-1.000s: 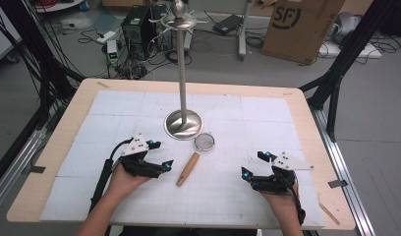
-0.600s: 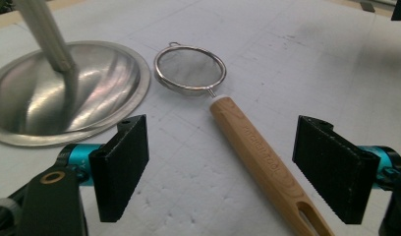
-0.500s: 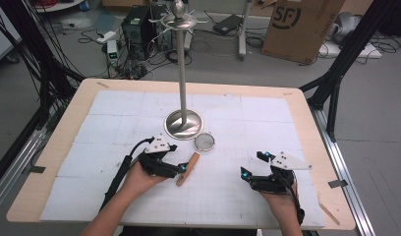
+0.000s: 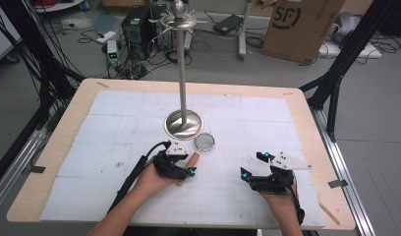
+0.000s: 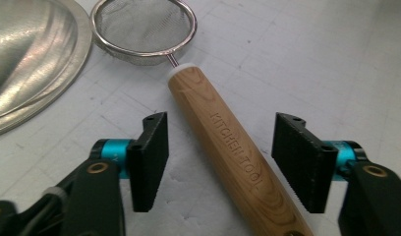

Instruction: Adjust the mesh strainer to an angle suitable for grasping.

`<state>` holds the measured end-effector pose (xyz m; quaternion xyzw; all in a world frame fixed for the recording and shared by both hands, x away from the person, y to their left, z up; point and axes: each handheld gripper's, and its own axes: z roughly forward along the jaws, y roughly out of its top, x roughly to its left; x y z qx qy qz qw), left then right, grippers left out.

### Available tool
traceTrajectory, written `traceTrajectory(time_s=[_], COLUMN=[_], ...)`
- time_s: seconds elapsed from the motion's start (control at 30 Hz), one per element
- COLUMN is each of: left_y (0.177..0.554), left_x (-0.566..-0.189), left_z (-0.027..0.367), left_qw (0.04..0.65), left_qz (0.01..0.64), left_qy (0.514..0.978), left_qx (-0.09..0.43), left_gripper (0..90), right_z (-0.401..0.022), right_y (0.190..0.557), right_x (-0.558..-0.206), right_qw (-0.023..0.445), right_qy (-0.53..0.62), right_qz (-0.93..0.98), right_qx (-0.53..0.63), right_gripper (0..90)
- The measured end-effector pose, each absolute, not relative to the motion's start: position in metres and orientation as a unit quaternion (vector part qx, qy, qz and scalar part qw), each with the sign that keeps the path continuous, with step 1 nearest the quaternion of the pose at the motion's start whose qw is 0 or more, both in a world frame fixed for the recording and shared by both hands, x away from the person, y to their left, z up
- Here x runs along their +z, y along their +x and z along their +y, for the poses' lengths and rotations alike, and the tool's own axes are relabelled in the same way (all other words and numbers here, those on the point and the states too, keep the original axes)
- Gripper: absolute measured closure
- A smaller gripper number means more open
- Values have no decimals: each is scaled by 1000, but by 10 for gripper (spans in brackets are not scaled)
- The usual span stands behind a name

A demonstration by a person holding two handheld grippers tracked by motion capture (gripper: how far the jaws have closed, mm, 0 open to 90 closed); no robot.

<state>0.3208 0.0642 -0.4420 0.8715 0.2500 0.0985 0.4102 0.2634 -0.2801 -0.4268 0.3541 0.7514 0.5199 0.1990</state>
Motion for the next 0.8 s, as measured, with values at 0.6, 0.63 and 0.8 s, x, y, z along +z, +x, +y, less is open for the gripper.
traceTrajectory(time_s=[0.6, 0.63, 0.8], left_y=[313, 312, 311], left_x=[-441, -441, -441], left_z=[61, 61, 60], left_qw=[403, 404, 400], left_qz=[197, 198, 187], left_qy=[890, 890, 895], left_qx=[78, 74, 60], left_gripper=[647, 653, 671], right_z=[-279, -279, -279], right_y=[264, 264, 263], right_x=[-427, -427, -427], right_qw=[199, 198, 198], right_qy=[351, 351, 351], right_qz=[755, 755, 755], right_qx=[517, 517, 517], right_gripper=[146, 146, 146])
